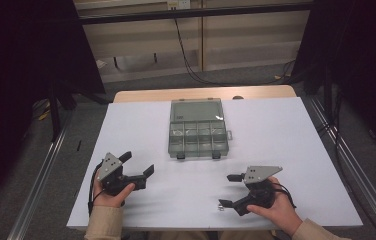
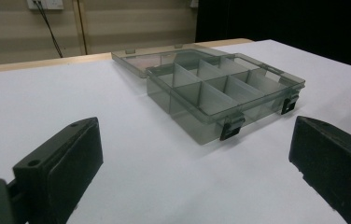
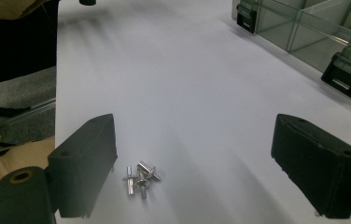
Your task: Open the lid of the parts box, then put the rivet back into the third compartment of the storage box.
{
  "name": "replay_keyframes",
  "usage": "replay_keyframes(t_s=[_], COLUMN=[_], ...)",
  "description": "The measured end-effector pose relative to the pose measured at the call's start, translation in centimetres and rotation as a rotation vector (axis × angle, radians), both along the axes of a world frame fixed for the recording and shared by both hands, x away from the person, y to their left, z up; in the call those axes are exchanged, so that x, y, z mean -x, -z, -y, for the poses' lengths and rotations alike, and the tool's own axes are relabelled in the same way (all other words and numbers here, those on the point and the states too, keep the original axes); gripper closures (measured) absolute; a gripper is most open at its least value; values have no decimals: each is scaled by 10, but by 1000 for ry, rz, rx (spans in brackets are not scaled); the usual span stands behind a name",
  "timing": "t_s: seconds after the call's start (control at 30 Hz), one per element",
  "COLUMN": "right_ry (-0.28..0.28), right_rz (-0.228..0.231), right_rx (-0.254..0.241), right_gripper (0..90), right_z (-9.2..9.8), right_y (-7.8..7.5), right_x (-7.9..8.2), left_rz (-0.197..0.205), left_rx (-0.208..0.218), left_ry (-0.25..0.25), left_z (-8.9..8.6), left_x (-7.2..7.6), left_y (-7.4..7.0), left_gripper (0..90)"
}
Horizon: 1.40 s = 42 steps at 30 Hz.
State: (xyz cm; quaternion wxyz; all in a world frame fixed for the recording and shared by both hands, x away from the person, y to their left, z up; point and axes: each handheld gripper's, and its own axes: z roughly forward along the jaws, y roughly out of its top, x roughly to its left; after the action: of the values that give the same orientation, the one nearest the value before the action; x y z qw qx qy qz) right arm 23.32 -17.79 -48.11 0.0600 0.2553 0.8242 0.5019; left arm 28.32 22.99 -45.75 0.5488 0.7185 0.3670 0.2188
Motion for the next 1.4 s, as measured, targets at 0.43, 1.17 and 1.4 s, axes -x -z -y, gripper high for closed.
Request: replay_keyframes(t_s=[0.43,1.17,1.4], right_ry=[-31,-101,-112], right_rz=[-32,-79,-96], right_rx=[11,80,102], right_gripper=[375,683,722], right_z=[-1,-12,-15], right_y=[-1,4,5], right_x=[-3,2,0], left_rz=[-4,6,1], left_rx=[-14,-13,-21], left_ry=[0,-12,-13], left_z=[1,-3,-5], left_x=[2,0,2], left_y=[1,-2,0], left_gripper=[30,33,35])
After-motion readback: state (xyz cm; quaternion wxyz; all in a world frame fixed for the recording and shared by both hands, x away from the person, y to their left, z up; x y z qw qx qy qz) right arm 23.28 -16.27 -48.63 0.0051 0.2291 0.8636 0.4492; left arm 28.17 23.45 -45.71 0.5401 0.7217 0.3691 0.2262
